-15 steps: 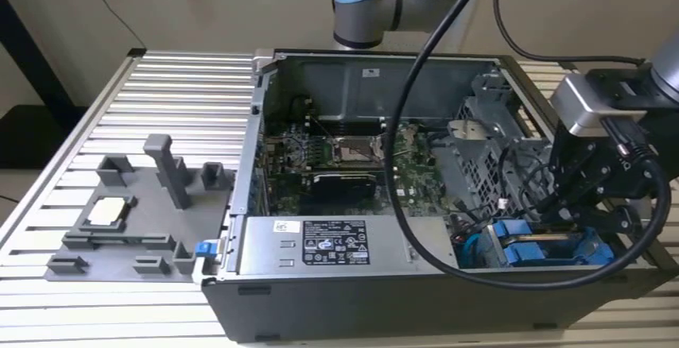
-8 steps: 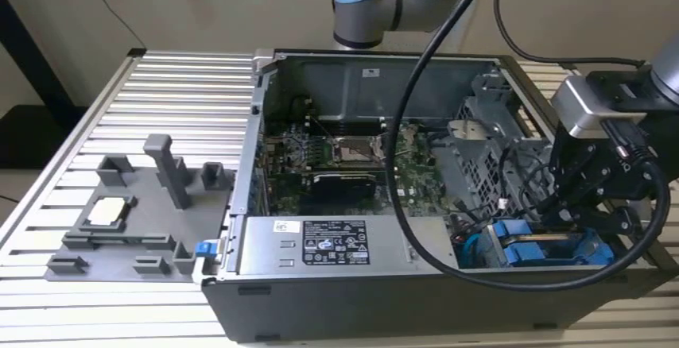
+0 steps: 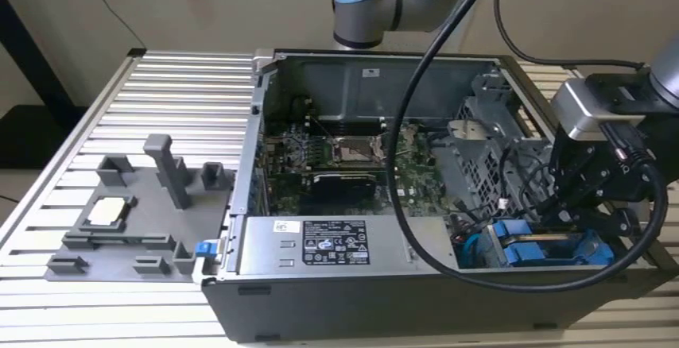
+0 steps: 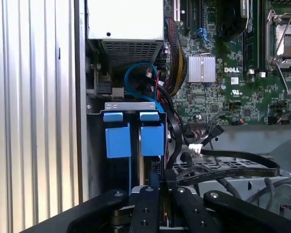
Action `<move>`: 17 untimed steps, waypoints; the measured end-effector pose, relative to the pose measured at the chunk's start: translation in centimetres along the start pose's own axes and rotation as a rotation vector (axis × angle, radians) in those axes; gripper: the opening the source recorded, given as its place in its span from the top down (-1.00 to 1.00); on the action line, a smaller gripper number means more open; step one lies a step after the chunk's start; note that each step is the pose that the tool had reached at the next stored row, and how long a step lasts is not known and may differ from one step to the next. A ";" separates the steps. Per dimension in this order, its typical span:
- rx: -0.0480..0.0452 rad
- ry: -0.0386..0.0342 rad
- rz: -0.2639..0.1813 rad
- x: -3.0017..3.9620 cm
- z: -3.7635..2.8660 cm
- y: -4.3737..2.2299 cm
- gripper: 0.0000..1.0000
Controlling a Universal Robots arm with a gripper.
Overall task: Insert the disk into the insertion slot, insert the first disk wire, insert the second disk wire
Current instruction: 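Insert the second disk wire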
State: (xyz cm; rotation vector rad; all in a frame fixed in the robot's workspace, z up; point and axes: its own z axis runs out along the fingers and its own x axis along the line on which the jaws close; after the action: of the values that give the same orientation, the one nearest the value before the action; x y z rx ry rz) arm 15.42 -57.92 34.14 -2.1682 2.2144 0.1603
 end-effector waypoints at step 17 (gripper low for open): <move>0.0001 -0.0003 0.001 0.07 0.69 -0.04 0.68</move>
State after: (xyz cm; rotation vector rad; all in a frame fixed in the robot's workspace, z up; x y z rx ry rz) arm 15.43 -57.92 33.45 -2.1669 2.2153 0.1606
